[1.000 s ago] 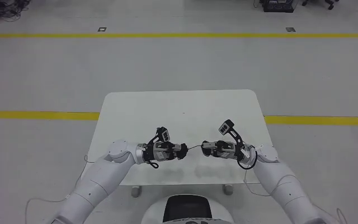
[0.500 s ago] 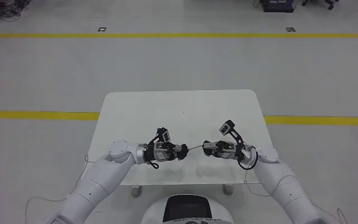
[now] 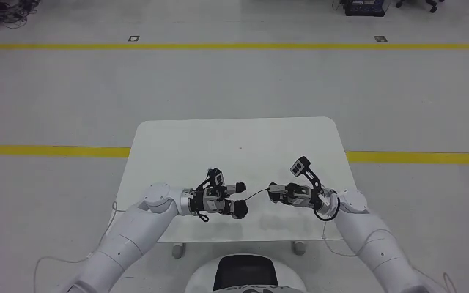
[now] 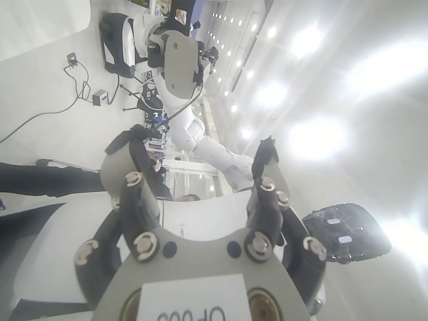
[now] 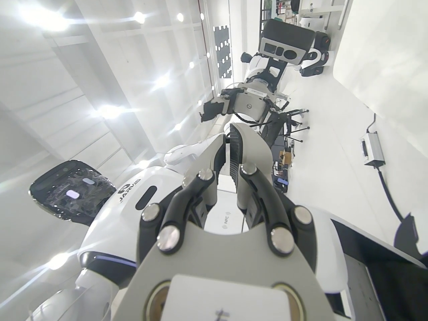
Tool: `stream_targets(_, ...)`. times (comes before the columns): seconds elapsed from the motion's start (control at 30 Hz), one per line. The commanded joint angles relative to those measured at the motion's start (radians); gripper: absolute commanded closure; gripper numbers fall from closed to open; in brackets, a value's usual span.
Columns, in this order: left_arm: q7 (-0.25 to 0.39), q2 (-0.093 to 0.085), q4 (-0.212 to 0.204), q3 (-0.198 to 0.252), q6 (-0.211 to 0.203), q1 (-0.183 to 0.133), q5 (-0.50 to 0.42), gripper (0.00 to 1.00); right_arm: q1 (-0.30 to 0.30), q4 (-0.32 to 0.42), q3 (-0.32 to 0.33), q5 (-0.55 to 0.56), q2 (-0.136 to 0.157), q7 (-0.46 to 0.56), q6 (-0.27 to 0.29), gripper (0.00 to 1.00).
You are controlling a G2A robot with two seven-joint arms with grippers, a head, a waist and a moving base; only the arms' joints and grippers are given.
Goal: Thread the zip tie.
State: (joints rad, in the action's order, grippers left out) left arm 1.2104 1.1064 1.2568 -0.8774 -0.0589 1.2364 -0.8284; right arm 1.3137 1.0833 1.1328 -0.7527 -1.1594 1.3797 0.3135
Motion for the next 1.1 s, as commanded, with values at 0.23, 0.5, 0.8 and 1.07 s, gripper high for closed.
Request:
stream_targets(0.23,-0.029,0.001,0.011,0.012,0.003,0.002,0.023,0.0,0.009,0.021,0.002,0.002,0.0,-0.036,0.001,1.0)
stream_targets(0.5,-0.081,0.027,0.011,0.074,-0.064,-0.022,0.029,0.0,0.042,0.031,0.014,-0.095,-0.004,0.006,0.027,1.0)
stream_targets(0.8,-0.107,0.051,-0.013,0.124,-0.102,-0.046,0.018,0.0,0.034,0.015,-0.007,-0.104,-0.008,0.01,0.018,1.0)
stream_targets(1.07,-0.212,0.049,0.012,0.115,-0.126,-0.031,0.061,0.0,0.057,0.054,0.001,-0.135,-0.009,-0.005,0.018,1.0)
